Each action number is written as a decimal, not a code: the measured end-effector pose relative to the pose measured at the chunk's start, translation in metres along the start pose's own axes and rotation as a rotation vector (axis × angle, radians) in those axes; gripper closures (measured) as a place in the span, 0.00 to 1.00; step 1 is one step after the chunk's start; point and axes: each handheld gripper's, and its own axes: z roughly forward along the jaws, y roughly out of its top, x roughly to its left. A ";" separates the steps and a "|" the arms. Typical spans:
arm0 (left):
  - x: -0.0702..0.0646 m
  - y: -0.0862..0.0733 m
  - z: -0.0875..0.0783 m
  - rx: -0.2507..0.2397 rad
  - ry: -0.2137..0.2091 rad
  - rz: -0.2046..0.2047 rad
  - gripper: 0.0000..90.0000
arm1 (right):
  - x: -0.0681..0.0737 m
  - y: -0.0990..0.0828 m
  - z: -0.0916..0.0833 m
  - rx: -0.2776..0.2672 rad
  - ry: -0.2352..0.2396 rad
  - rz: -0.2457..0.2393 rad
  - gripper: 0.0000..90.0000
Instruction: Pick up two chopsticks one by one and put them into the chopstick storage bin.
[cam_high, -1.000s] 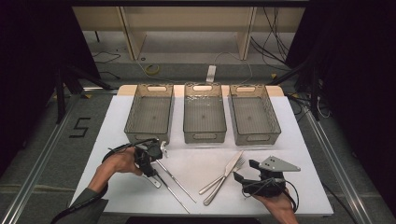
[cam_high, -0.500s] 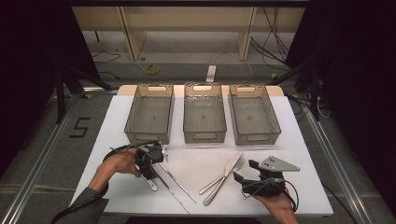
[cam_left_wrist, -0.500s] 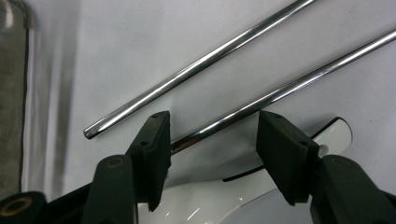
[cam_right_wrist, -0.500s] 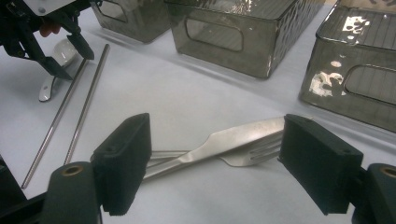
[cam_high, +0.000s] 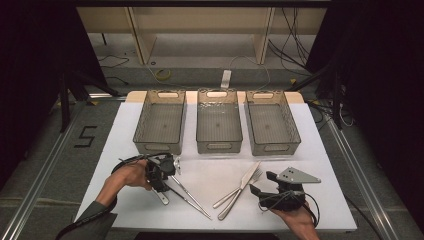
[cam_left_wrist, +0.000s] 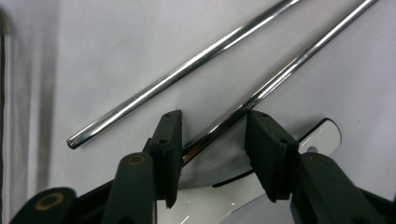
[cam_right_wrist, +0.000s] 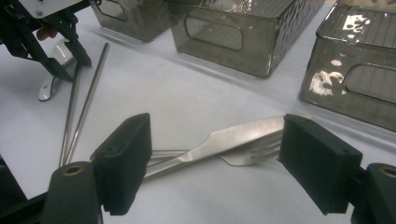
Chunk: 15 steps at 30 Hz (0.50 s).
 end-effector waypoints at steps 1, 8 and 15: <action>-0.001 0.000 0.000 0.000 0.000 0.001 0.66 | 0.000 0.000 0.000 0.000 0.000 0.000 0.29; -0.002 0.000 -0.001 -0.003 -0.009 0.032 0.73 | 0.000 0.000 0.000 0.004 0.003 0.001 0.29; -0.004 -0.002 -0.001 -0.014 -0.030 0.053 0.83 | 0.000 0.000 0.001 0.009 0.005 0.002 0.29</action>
